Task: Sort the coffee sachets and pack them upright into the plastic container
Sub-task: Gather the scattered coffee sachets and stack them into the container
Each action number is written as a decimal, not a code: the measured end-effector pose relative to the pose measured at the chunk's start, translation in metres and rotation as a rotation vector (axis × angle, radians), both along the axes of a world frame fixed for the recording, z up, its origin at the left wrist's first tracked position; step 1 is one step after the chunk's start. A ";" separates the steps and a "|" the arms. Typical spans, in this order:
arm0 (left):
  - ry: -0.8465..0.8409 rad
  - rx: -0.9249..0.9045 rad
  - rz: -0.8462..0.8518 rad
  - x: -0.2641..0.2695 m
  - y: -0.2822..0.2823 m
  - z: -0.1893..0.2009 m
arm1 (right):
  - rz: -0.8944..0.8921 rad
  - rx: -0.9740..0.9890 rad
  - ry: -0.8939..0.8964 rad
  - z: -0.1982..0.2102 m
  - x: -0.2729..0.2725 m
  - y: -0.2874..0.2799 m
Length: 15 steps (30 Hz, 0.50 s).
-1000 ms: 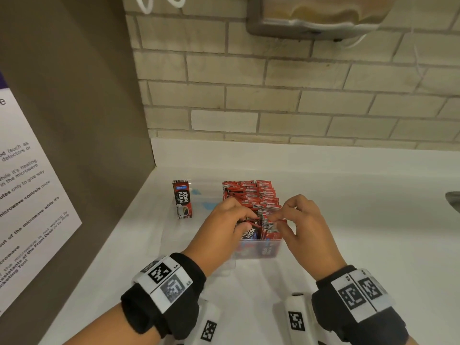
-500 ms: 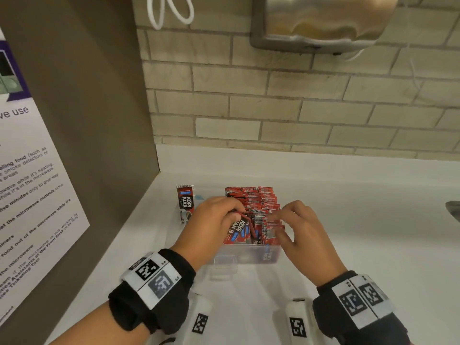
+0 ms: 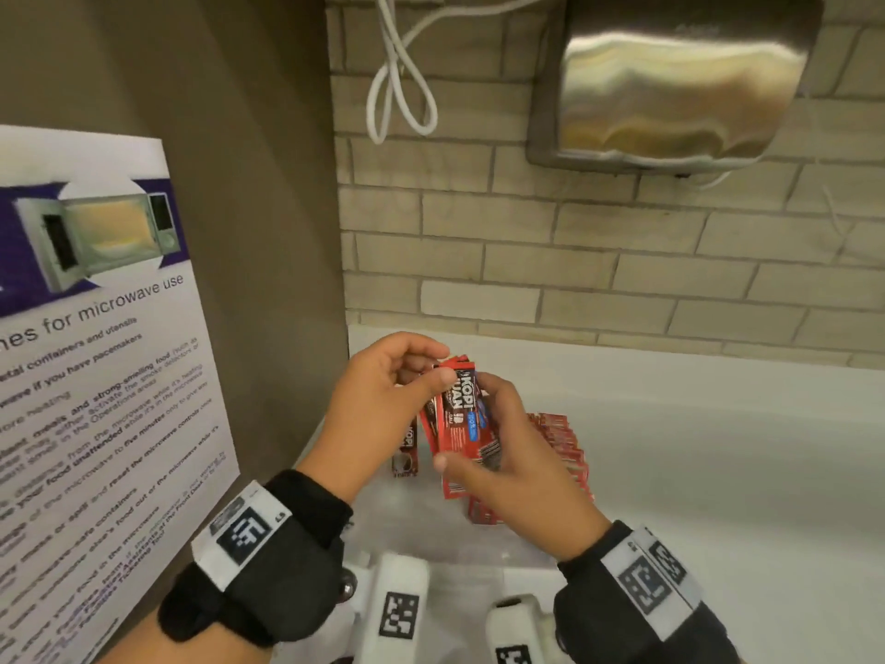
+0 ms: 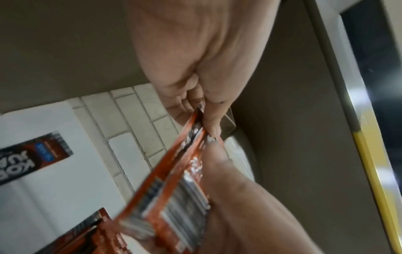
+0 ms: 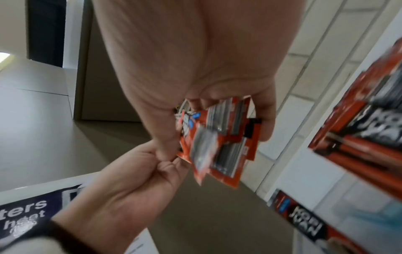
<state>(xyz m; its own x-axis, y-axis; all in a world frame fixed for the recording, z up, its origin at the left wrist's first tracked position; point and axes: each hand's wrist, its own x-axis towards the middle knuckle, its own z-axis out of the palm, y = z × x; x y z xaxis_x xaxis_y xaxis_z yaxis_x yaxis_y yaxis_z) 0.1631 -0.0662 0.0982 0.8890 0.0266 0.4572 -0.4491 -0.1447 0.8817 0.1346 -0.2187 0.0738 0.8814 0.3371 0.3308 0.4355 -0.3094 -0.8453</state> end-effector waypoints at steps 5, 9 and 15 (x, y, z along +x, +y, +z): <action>0.119 -0.367 -0.035 0.012 0.008 -0.011 | 0.068 0.145 0.095 -0.008 0.023 0.031; 0.290 -0.631 -0.225 0.016 0.015 -0.022 | 0.101 0.342 0.164 -0.014 0.045 0.046; 0.447 -0.693 -0.490 0.031 0.020 -0.031 | 0.134 0.420 0.097 -0.019 0.068 0.048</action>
